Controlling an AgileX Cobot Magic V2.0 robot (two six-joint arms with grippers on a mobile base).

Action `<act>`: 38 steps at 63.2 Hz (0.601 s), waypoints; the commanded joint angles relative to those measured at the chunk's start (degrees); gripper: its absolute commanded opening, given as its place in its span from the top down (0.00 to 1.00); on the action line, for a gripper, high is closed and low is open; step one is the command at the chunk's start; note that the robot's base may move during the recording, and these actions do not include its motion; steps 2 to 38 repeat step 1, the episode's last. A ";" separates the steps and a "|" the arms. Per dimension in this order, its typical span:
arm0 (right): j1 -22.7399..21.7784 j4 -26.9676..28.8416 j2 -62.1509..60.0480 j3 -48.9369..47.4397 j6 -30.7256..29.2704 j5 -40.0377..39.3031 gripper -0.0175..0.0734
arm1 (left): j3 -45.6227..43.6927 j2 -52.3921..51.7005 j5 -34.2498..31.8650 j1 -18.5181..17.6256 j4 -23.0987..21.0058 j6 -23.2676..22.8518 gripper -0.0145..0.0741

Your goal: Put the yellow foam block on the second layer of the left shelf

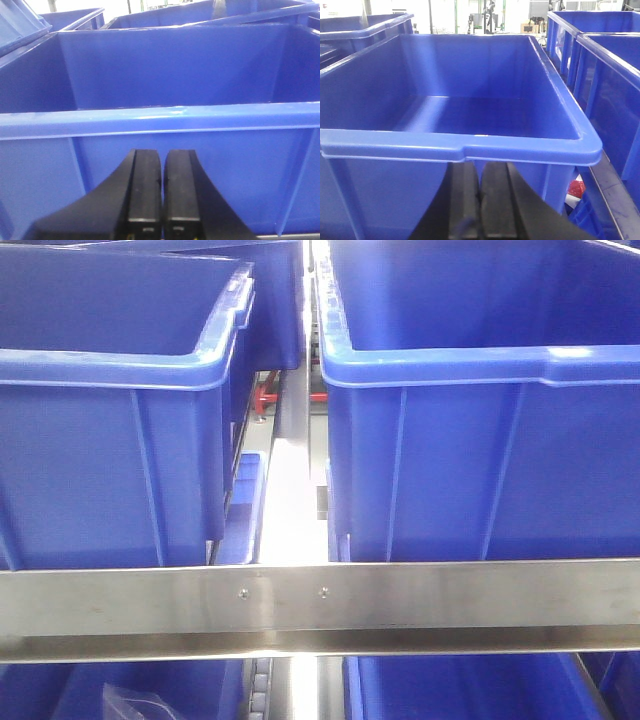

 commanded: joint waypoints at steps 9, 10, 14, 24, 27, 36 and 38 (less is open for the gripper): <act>-0.40 0.20 -1.09 -0.99 -0.02 -4.42 0.75 | 1.60 -0.99 -4.70 0.03 -0.33 -0.22 0.70; -0.40 0.20 -1.09 -0.99 -0.02 -4.42 0.75 | 1.60 -0.99 -4.70 0.03 -0.33 -0.22 0.70; -0.40 0.20 -1.09 -0.99 -0.02 -4.42 0.75 | 1.60 -0.99 -4.70 0.03 -0.33 -0.22 0.70; -0.40 0.20 -1.09 -0.99 -0.02 -4.42 0.75 | 1.60 -0.99 -4.70 0.03 -0.33 -0.22 0.70; -0.40 0.20 -1.09 -0.99 -0.02 -4.42 0.75 | 1.60 -0.99 -4.70 0.03 -0.33 -0.22 0.70; -0.40 0.20 -1.09 -0.99 -0.02 -4.42 0.75 | 1.60 -0.99 -4.70 0.03 -0.33 -0.22 0.70; -0.40 0.20 -1.09 -0.99 -0.02 -4.42 0.75 | 1.60 -0.99 -4.70 0.03 -0.33 -0.22 0.70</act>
